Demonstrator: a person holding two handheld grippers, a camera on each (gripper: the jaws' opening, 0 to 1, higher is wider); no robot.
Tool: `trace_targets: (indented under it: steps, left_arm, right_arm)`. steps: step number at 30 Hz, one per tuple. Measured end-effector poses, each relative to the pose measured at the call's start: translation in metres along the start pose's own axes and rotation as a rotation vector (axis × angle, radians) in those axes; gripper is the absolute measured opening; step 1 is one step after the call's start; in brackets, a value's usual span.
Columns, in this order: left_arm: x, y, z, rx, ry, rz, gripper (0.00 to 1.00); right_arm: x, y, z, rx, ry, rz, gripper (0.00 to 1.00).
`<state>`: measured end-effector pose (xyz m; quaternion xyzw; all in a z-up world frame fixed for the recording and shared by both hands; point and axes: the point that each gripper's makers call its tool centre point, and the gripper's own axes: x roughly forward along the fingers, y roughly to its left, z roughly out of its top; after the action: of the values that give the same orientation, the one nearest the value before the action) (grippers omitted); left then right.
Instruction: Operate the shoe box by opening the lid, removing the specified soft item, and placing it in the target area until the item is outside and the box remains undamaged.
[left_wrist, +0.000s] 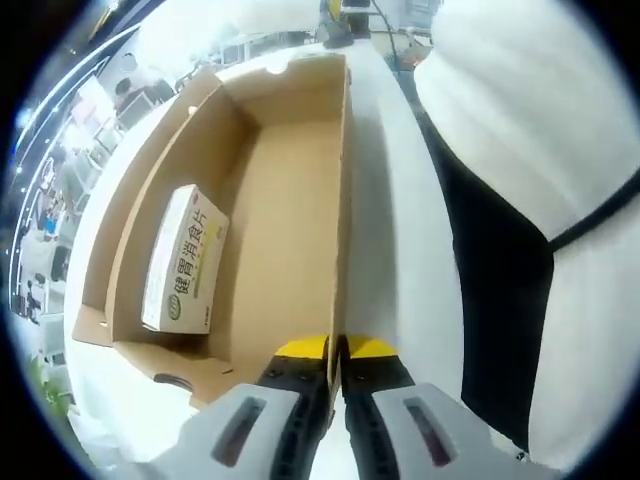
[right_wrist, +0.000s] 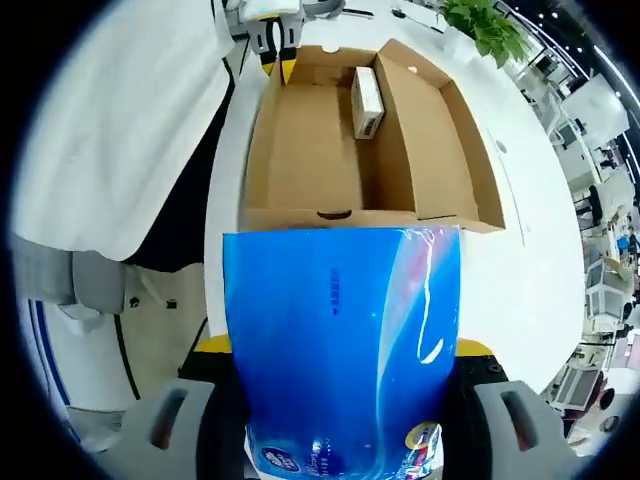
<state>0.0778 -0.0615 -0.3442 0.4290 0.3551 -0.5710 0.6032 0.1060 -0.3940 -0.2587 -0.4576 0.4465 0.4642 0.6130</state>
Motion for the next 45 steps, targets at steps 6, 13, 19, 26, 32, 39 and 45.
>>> trace_targets:
  steps: [6, 13, 19, 26, 32, 39, 45]
  left_arm:
    - [0.0, 0.0, -0.001, 0.006, 0.0, 0.016, 0.03]
    - [0.0, 0.0, -0.001, -0.012, 0.003, 0.015, 0.04]
    - [0.001, 0.0, -0.001, -0.012, 0.003, 0.016, 0.04]
    - [0.001, 0.0, -0.001, -0.01, 0.007, -0.004, 0.03]
    - [0.001, 0.0, -0.001, -0.013, -0.001, 0.029, 0.04]
    - [0.003, 0.001, -0.002, -0.028, 0.002, 0.017, 0.04]
    - [0.003, 0.001, -0.002, -0.027, -0.002, 0.033, 0.04]
  right_arm:
    - [0.016, 0.015, -0.001, 0.031, -0.001, 0.076, 0.78]
    - [0.031, 0.012, -0.009, 0.025, 0.044, 0.087, 0.79]
    - [0.037, 0.01, -0.008, 0.013, 0.042, 0.093, 0.79]
    - [0.047, 0.006, -0.007, -0.021, 0.049, 0.1, 0.79]
    - [0.053, 0.007, 0.0, -0.008, 0.02, 0.105, 0.8]
    - [0.055, 0.009, -0.004, -0.022, 0.031, 0.117, 0.83]
    - [0.053, 0.007, -0.002, -0.017, 0.026, 0.09, 0.84]
